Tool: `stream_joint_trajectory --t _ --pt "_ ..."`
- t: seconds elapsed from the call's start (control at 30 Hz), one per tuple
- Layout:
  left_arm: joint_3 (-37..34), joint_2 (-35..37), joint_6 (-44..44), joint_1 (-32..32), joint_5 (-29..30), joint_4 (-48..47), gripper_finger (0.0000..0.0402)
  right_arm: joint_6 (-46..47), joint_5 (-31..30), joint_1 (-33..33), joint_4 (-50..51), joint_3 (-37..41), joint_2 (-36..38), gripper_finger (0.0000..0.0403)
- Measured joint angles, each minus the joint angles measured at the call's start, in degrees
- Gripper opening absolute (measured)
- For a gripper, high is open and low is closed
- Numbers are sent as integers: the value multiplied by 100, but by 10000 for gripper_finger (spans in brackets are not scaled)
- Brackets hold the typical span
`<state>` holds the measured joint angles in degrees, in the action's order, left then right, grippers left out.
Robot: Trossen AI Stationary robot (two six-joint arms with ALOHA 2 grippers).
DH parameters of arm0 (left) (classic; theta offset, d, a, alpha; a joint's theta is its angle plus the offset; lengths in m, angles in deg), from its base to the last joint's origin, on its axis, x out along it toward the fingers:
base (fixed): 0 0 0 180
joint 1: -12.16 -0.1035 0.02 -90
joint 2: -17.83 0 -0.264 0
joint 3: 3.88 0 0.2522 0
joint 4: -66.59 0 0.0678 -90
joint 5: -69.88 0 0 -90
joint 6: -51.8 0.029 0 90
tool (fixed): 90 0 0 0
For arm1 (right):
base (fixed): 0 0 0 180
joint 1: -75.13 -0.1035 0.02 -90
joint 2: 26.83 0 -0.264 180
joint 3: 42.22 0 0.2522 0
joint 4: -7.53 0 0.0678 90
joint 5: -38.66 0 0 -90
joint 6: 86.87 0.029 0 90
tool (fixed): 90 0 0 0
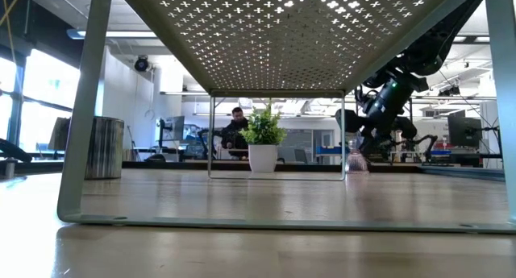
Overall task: Pick & Place candle stick holders
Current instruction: Put the pink transparent candle holder on the shelf
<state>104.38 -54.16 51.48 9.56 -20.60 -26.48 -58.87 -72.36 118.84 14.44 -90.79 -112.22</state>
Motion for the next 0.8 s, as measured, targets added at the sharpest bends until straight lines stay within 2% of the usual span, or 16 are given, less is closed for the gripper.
stream_joint_trajectory --t 0.1,0.3,0.47,0.57,0.8 --pt "0 0 -1 1 -1 0 221 -95 37 0 -31 0 0 5" --pt "0 1 0 -1 -1 0 221 -4 -43 0 2 0 0 24" --pt "0 0 1 2 -1 0 221 -85 27 0 -37 0 0 15" --pt "0 0 0 2 0 0 221 189 63 -1 88 0 0 6" --pt "0 1 -1 -1 -1 0 221 483 338 -465 190 2 0 9"
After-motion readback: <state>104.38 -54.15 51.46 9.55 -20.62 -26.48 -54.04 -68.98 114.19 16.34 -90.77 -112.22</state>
